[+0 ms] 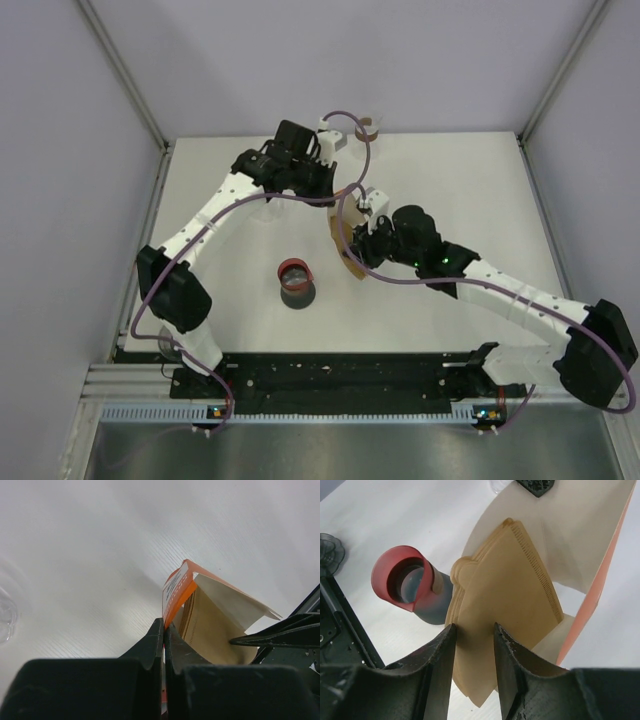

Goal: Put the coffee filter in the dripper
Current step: Pick up the coffee filter holder from the center of the board, then pick up the coffee filter from the coffee filter holder.

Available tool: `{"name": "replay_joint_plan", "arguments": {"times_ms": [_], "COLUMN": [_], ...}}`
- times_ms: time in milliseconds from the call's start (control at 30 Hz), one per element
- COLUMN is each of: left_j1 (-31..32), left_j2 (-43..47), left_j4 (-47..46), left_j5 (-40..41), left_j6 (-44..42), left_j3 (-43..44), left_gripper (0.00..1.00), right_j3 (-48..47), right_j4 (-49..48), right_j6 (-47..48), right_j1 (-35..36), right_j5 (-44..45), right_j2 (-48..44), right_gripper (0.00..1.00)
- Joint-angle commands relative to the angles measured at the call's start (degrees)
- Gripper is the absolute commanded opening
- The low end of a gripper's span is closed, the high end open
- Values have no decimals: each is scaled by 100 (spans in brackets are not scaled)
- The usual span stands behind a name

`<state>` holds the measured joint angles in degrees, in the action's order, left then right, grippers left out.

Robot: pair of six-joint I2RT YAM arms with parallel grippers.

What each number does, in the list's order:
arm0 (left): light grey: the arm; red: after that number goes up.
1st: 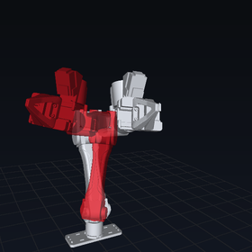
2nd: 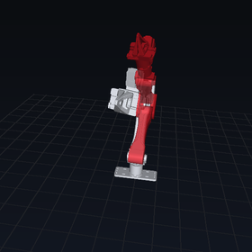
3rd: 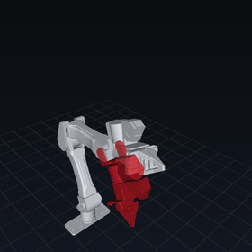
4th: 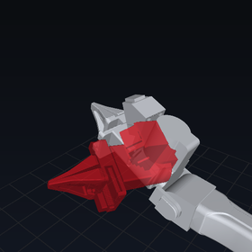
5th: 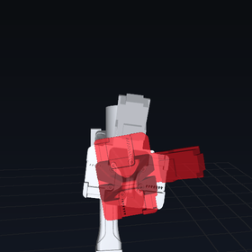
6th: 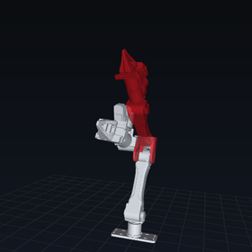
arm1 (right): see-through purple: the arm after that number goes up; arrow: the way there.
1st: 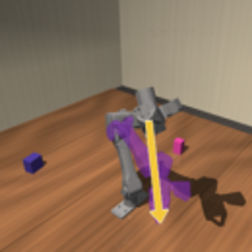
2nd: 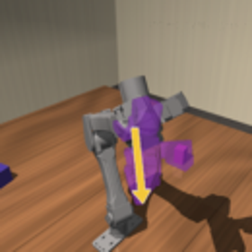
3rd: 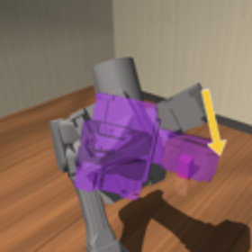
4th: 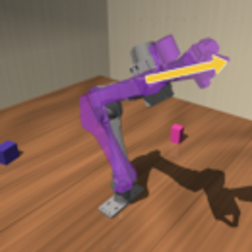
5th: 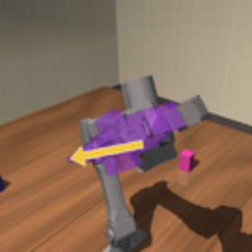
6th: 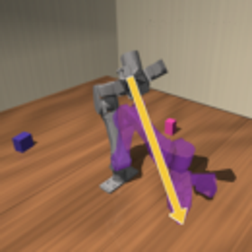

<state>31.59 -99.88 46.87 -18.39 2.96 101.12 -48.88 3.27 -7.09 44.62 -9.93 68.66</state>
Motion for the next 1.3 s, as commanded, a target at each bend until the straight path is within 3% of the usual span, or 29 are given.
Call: {"name": "replay_joint_plan", "arguments": {"times_ms": [0,433,600,800,1000,1167,1267], "left_j1": [40,49,66,75,92,101,110], "left_j2": [320,267,249,197,205,205,197], "left_j4": [-47,-47,-55,-64,-64,-55,-64], "left_j5": [-165,-94,-86,-147,-138,-156,-147], "left_j6": [38,-32,-50,-24,-50,-50,-68], "left_j3": [189,197,206,224,241,250,250], "left_gripper": [0,0,0,0,0,0,0], "right_j3": [-341,-306,-245,-209,-218,-236,-236], "right_j4": [42,130,139,78,69,60,60], "right_j6": [59,-73,-91,-99,-117,-99,-91], "right_j1": [20,-111,-112,-120,-112,-120,-112], "right_j5": [316,658,976,1266,1380,1327,1328], "right_j2": [112,-186,-283,-248,-204,-257,-292], "right_gripper": [36,10,9,20,20,3,0]}}
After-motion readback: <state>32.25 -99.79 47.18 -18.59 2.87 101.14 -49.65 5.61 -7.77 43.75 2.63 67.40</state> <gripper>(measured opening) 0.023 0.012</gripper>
